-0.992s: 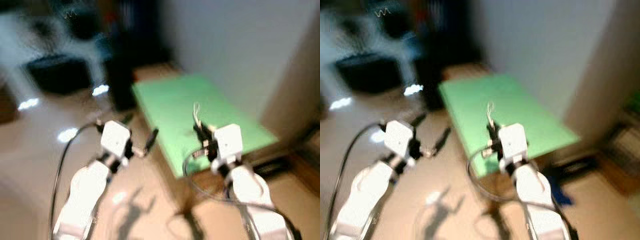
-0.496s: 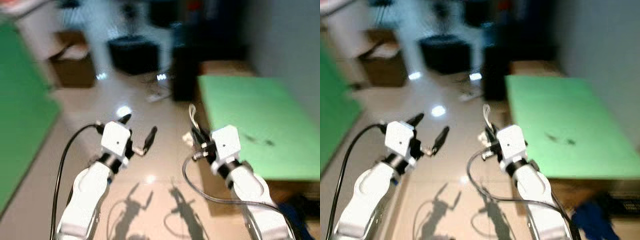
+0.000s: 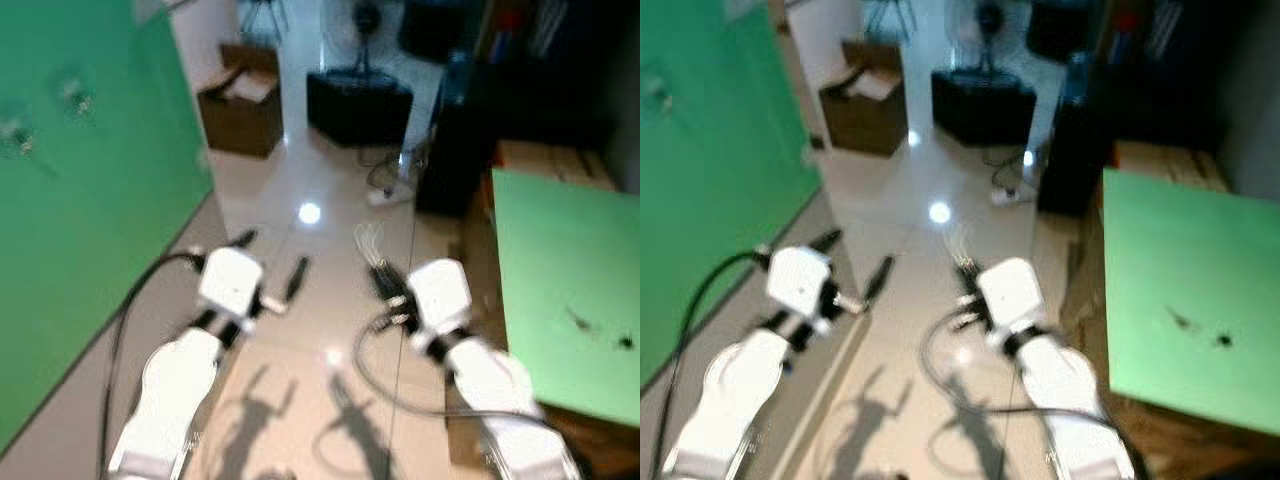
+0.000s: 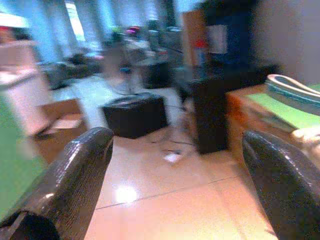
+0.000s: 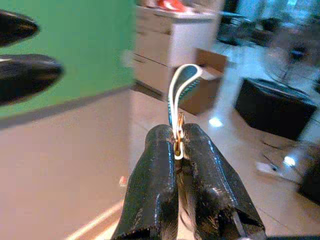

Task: Hang keys on a hook

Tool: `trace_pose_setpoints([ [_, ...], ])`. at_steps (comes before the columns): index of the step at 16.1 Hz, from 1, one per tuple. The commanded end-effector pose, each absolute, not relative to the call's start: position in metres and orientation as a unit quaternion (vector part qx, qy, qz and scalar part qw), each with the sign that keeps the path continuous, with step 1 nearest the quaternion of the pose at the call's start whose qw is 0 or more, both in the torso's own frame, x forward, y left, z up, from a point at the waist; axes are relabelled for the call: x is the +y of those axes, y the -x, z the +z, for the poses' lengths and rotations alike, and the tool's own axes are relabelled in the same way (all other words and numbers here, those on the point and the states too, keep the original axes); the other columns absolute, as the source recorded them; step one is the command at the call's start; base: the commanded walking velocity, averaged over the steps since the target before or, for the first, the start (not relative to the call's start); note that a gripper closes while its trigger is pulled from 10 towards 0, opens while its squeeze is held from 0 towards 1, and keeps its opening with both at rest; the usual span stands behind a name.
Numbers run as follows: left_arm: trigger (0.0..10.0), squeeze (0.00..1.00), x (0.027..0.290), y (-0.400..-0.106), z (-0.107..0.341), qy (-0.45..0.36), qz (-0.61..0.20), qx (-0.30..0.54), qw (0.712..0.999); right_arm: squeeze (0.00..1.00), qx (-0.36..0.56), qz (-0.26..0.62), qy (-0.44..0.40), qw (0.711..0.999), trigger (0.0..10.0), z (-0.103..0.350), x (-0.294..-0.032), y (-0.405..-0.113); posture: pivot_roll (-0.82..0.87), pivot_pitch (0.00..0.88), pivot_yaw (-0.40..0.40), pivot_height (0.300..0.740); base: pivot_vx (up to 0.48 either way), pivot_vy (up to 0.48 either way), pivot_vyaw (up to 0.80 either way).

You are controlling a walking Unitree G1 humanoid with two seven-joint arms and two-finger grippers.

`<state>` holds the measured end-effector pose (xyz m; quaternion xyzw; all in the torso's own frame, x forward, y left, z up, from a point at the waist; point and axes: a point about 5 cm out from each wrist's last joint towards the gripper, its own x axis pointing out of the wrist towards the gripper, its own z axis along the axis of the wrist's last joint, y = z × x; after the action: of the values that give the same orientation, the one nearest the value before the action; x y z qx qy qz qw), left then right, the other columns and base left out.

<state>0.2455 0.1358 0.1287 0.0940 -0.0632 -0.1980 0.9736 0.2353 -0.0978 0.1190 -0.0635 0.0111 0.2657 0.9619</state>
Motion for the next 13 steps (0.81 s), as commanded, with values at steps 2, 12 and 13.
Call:
trace_pose_setpoints([
  [2, 10.0, 0.00, 0.131, -0.245, 0.132, -0.094, -0.199, -0.071, 0.973, 0.00, 0.002, 0.257, 0.072, 0.964, 10.0, 0.123, -0.105, -0.238, -0.01, 0.000, 0.008, 0.740, 0.000, -0.463, 0.80],
  [12, 10.0, 0.00, 0.139, -0.246, 0.134, -0.097, -0.164, -0.076, 0.979, 0.00, -0.008, 0.250, 0.076, 0.965, 10.0, 0.125, -0.110, -0.247, 0.01, 0.000, -0.003, 0.740, 0.000, -0.472, 0.80],
  [13, 10.0, 0.00, 0.141, -0.248, 0.135, -0.097, -0.154, -0.080, 0.980, 0.00, -0.009, 0.249, 0.076, 0.965, 10.0, 0.126, -0.110, -0.248, 0.01, 0.000, -0.003, 0.740, 0.000, -0.319, 0.80],
])
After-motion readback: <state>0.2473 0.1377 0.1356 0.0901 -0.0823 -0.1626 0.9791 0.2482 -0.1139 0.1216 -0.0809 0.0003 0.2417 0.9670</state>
